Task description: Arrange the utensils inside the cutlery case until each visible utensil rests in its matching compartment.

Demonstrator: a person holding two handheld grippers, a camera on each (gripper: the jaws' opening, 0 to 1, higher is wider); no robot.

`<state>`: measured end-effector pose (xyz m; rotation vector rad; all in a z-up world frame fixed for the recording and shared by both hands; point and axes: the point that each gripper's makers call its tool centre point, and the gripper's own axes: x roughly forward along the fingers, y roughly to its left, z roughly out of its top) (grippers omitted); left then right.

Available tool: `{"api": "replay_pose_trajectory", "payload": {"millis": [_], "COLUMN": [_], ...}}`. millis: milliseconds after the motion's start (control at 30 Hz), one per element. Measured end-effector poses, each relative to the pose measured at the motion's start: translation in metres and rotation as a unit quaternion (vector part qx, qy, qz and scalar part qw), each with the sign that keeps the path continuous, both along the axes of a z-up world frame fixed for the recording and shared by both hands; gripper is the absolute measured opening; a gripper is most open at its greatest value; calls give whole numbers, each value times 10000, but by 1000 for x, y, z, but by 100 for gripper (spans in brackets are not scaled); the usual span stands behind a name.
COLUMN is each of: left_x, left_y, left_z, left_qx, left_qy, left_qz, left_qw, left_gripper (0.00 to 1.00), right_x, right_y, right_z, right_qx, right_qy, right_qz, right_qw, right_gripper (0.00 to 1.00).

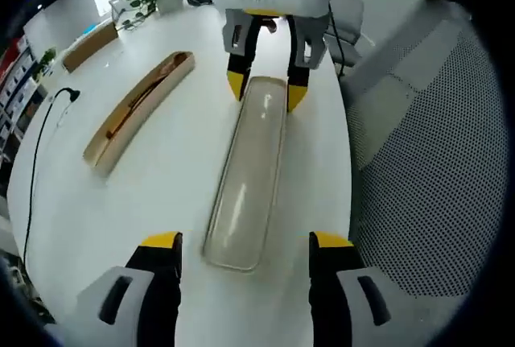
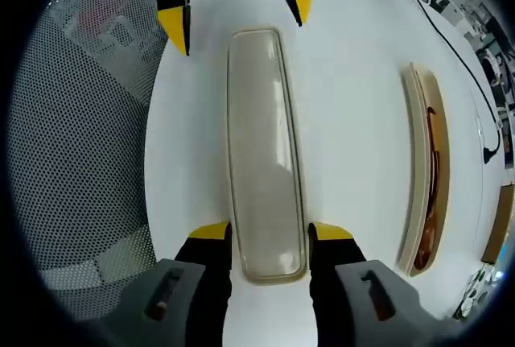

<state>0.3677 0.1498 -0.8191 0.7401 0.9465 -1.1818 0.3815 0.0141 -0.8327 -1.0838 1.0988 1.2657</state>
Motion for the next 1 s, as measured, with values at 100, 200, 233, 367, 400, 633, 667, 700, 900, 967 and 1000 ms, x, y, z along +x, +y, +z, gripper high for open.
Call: {"api": "replay_pose_trajectory", "payload": {"millis": [100, 200, 233, 367, 400, 633, 667, 700, 900, 967, 1000], "left_x": [3, 3, 3, 10, 9, 7, 9, 9, 10, 9, 9], "left_y": [-5, -4, -3, -11, -11, -17, -18, -17, -18, -18, -18], "left_z": [-3, -10, -11, -10, -10, -10, -8, -8, -9, -9, -9], "left_qx": [-27, 182, 208, 59, 107, -55, -155, -192, -270, -241, -236], "left_qy": [-23, -87, -90, -49, -43, -74, -134, -169, -178, -206, -214], "left_qz": [5, -208, -234, -165, -308, -351, -201, -219, -236, -263, -270], "left_qw": [10000, 9996, 9995, 9998, 9995, 9993, 9996, 9994, 9992, 9992, 9991], "left_gripper": [65, 59, 57, 55, 55, 39, 39, 39, 38, 38, 38], "right_x": [1, 1, 1, 1, 1, 0, 0, 0, -1, -1, -1], "right_y": [0, 0, 0, 0, 0, 0, 0, 0, 0, 0, 0], "right_z": [0, -1, 0, -1, -1, -1, -1, -1, -1, 0, 0], "right_qx": [-9, -22, -24, -31, -34, -97, -100, -97, -157, -165, -146], "right_qy": [13, 18, 20, 28, 31, 8, 4, 1, -5, -11, -9], "right_qz": [0, 9, 5, 1, 6, -43, -73, -89, -116, -107, -122], "right_qw": [10000, 10000, 10000, 10000, 10000, 9999, 9999, 9999, 9998, 9998, 9998], "right_gripper": [36, 36, 36, 36, 36, 36, 36, 36, 34, 34, 34]}}
